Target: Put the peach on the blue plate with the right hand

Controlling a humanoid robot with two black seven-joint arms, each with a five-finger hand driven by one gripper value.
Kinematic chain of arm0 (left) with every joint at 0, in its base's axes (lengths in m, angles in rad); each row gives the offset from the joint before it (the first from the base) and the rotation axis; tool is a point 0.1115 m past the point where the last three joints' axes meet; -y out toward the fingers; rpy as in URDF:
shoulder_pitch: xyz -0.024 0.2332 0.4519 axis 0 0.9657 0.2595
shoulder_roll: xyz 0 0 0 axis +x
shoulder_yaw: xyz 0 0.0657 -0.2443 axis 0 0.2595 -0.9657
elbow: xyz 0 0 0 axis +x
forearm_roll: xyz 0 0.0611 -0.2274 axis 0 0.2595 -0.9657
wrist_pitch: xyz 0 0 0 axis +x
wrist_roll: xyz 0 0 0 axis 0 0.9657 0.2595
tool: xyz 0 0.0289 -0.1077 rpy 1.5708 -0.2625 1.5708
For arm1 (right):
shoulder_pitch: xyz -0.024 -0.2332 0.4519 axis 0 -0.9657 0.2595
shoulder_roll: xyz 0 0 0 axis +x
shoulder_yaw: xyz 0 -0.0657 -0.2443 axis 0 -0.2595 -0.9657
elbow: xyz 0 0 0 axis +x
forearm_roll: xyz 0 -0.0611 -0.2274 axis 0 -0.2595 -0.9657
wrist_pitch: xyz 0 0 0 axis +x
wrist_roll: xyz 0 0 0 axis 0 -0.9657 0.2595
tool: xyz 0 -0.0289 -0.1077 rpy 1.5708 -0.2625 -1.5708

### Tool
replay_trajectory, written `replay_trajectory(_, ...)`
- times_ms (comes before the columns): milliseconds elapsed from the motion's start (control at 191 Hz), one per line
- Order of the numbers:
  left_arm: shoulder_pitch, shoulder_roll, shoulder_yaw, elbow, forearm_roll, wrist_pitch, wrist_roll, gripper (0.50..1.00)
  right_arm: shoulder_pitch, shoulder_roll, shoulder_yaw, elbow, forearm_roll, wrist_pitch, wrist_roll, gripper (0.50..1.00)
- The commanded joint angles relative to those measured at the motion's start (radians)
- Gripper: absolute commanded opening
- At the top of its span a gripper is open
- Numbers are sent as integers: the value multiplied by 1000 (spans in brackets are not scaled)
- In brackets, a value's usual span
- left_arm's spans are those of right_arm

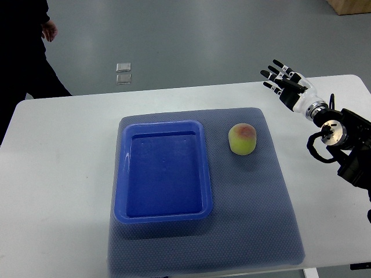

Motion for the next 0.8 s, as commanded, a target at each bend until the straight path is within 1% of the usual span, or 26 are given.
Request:
replay_trajectory(0,0,0,-1,-2,0,-1,0,1000,2,0,-1,0,-2,0,0,928)
replay_trajectory(796,-2,0,0,-1,-2,-3,0,1000,7,-2,-9,2,-11,5,-3,928)
